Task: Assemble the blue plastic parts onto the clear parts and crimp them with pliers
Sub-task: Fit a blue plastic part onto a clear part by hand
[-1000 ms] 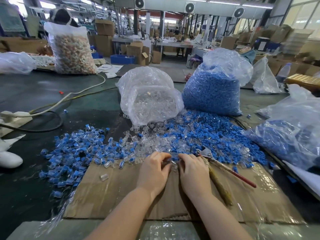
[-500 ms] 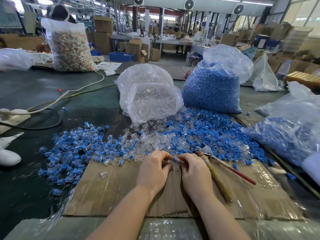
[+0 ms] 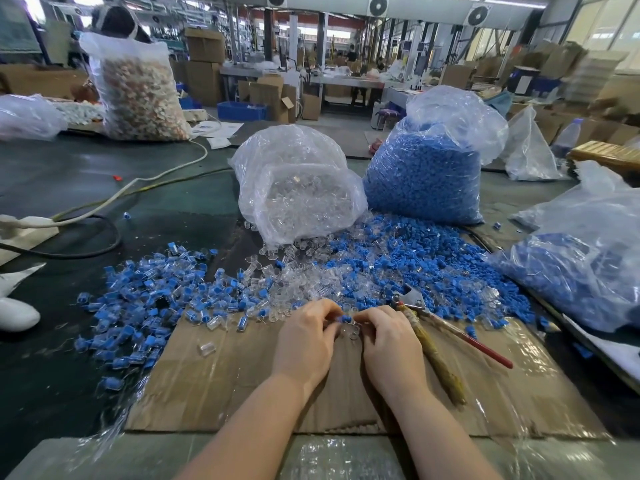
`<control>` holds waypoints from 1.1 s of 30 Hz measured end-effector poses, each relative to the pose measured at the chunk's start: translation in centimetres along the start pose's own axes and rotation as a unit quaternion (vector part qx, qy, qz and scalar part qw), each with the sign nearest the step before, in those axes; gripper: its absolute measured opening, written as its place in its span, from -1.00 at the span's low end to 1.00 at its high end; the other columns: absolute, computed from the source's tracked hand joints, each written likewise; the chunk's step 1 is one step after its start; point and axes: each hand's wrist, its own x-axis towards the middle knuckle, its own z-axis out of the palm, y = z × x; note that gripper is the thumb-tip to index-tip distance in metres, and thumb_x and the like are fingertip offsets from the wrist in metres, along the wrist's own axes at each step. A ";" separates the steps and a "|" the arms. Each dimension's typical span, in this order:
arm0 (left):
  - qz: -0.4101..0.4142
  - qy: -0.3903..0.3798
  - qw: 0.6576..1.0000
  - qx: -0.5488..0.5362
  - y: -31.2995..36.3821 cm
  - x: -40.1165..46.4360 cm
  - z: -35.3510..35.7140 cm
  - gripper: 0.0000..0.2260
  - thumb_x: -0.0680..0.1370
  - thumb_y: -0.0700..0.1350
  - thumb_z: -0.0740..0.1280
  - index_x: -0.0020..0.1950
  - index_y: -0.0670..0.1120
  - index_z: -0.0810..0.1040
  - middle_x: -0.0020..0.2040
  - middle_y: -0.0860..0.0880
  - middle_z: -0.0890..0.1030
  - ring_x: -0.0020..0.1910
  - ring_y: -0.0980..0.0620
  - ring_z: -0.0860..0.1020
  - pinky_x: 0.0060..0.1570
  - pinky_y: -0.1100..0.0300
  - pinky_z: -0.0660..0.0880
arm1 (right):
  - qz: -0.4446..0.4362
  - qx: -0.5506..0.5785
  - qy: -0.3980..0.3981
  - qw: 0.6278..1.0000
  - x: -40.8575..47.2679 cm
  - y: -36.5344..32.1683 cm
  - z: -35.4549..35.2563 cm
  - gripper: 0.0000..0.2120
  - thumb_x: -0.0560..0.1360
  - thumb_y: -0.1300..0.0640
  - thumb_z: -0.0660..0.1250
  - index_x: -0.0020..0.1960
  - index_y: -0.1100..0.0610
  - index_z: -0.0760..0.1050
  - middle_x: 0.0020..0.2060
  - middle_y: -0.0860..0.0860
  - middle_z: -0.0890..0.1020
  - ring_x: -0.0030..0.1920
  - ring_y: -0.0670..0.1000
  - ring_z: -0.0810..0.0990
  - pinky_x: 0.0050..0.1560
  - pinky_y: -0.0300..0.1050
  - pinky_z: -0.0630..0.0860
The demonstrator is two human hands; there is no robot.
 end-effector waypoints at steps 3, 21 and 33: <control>0.007 -0.001 1.000 -0.006 0.1 -0.1 -0.1 -0.82 0.55 -0.20 0.29 0.08 0.00 0.58 -0.02 0.07 0.60 -0.06 0.13 0.53 0.03 0.25 0.47 | -0.001 -0.005 0.000 1.000 0.0 -0.1 0.0 -0.79 0.51 0.25 0.24 0.05 0.08 0.59 -0.04 -0.05 0.59 0.04 -0.01 0.47 0.06 -0.21 0.34; -0.040 0.017 0.998 -0.047 0.3 -0.1 -0.4 -0.91 0.50 -0.14 0.37 -0.04 -0.01 0.63 -0.22 0.16 0.59 -0.28 0.30 0.50 -0.19 0.56 0.38 | -0.002 -0.061 -0.031 0.998 0.5 0.5 0.5 -0.60 0.56 0.19 0.16 0.38 0.00 0.37 0.30 -0.09 0.45 0.22 0.05 0.36 0.27 -0.13 0.23; -0.059 0.012 0.995 -0.082 0.1 -0.2 -0.5 -0.79 0.48 -0.26 0.38 0.07 -0.04 0.62 -0.08 0.09 0.65 -0.16 0.29 0.55 -0.13 0.64 0.34 | 0.018 -0.024 -0.004 1.000 0.5 0.5 0.4 -0.72 0.57 0.21 0.16 0.24 0.06 0.46 0.17 -0.04 0.51 0.15 0.03 0.40 0.19 -0.13 0.31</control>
